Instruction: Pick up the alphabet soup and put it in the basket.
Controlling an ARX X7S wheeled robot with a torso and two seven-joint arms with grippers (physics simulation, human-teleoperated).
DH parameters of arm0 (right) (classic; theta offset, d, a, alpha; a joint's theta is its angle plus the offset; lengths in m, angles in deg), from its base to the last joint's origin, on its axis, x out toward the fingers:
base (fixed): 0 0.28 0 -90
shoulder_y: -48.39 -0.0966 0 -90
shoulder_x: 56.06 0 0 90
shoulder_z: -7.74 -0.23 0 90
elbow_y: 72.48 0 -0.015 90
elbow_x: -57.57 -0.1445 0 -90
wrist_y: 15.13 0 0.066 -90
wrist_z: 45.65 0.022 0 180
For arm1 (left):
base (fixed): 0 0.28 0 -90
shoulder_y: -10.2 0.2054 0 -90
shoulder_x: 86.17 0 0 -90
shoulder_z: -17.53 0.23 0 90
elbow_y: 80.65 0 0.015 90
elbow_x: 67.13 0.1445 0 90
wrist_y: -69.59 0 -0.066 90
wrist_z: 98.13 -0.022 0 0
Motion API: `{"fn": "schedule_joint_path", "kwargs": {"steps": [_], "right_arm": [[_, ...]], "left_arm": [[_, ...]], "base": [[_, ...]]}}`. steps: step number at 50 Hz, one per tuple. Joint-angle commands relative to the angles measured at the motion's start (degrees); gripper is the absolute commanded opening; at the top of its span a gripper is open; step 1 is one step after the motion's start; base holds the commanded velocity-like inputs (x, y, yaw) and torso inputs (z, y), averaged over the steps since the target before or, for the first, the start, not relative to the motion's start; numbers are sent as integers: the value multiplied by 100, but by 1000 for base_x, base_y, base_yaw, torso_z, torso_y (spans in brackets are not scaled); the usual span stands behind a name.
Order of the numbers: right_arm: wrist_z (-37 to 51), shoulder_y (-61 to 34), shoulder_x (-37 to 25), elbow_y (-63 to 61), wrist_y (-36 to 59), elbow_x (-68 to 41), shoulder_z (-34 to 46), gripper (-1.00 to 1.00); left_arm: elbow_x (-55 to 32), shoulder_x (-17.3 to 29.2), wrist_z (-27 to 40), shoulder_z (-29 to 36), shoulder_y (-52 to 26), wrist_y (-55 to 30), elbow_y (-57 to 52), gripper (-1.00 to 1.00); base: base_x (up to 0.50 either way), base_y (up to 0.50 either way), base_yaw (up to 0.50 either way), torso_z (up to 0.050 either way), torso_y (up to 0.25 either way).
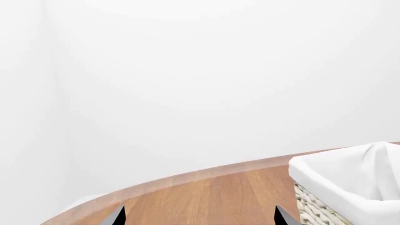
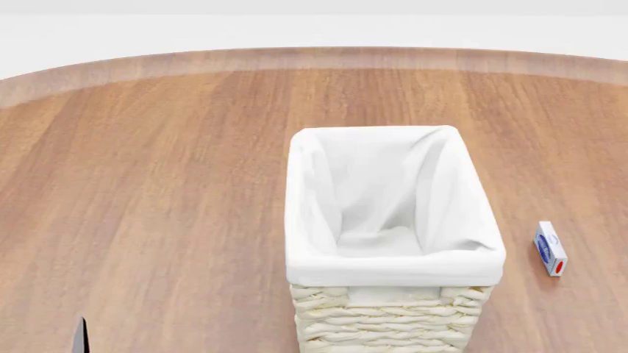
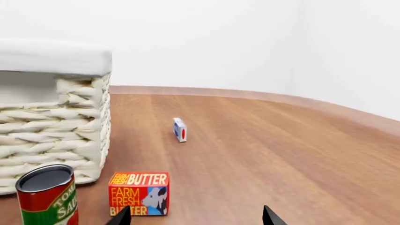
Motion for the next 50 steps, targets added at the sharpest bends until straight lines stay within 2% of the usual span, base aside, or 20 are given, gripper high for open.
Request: {"fn": "schedule_joint_path", "kwargs": {"steps": [1, 16, 21, 36, 50], "right_arm": [[-30, -95, 34, 208, -170, 56, 126, 100], [38, -111, 23, 450, -381, 12, 112, 100], [-170, -32, 75, 974, -812, -41, 138, 100], [-284, -300, 103, 1811, -1246, -126, 145, 100], [-90, -652, 28, 2080, -1180, -27, 110, 100]], "left_arm": [[-22, 49, 50, 34, -4, -12, 1, 100], [-42, 104, 107, 63, -18, -51, -24, 100], [-47, 117, 127, 68, -21, -43, -11, 100], [-69, 171, 183, 91, -13, -36, -31, 100], [-103, 215, 223, 116, -13, -42, -47, 100]], "base": [[0, 0, 0, 0, 0], [0, 0, 0, 0, 0], [0, 0, 0, 0, 0], [0, 0, 0, 0, 0], [0, 0, 0, 0, 0]]}}
